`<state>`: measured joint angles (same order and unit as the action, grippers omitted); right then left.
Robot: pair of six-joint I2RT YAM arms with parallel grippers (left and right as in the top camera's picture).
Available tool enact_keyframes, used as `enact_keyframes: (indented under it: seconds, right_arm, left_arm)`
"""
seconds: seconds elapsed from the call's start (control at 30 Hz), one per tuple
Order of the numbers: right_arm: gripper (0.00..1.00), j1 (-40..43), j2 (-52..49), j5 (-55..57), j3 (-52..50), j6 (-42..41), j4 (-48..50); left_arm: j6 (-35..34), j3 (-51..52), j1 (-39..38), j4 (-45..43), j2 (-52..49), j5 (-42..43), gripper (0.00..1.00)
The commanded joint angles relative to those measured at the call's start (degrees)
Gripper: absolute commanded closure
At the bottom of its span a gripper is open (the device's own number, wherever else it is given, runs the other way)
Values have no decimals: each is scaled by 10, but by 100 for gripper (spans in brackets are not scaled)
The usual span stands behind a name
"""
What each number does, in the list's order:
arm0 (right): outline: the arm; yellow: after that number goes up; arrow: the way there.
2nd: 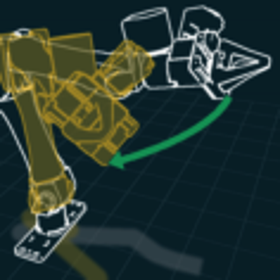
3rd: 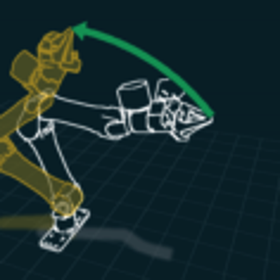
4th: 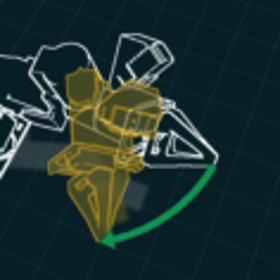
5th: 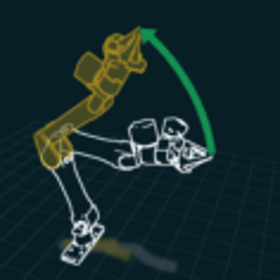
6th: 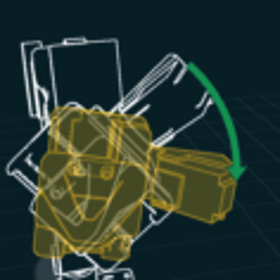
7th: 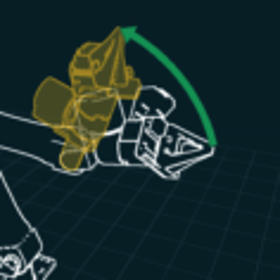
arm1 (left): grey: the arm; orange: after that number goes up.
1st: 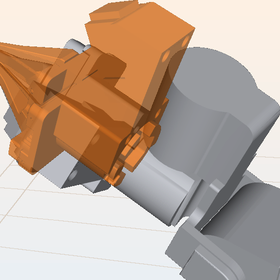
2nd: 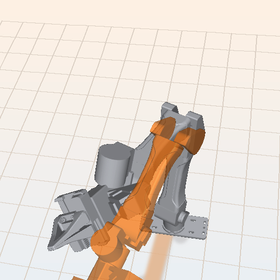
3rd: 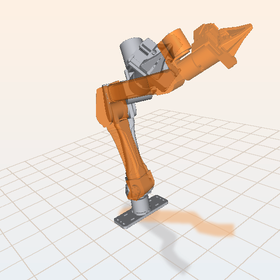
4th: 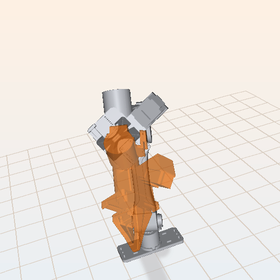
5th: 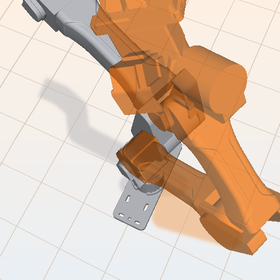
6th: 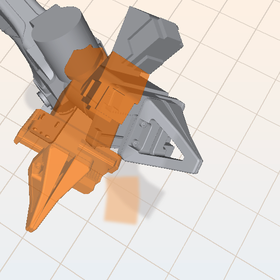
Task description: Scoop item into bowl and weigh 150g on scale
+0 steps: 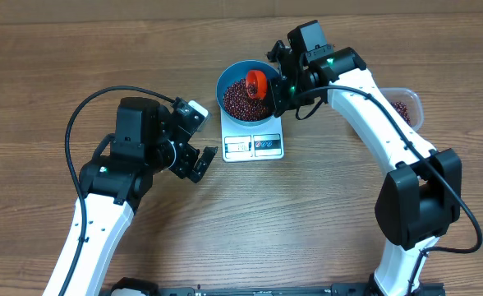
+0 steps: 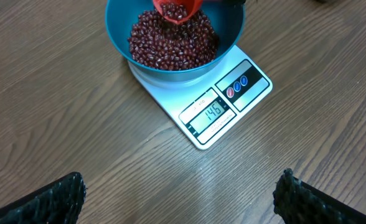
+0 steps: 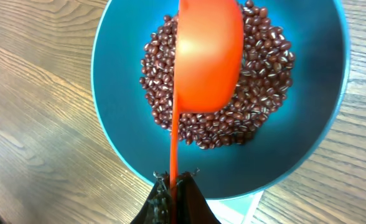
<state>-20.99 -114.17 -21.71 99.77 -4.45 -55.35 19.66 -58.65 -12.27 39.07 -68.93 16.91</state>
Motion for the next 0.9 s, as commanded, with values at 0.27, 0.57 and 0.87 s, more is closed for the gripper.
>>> enact_keyframes:
  seconds: [0.27,0.57,0.87]
  right_arm:
    - [96,2,38,-8,16,0,2]
    - [96,1,38,11,16,0,3]
    - [96,-12,38,64,16,28,8]
  left_arm:
    - [-6,-9,2,-1,-4,-4,0]
    - [-6,-9,2,-1,-4,-4,0]
    - [-6,-9,3,-1,-4,-4,0]
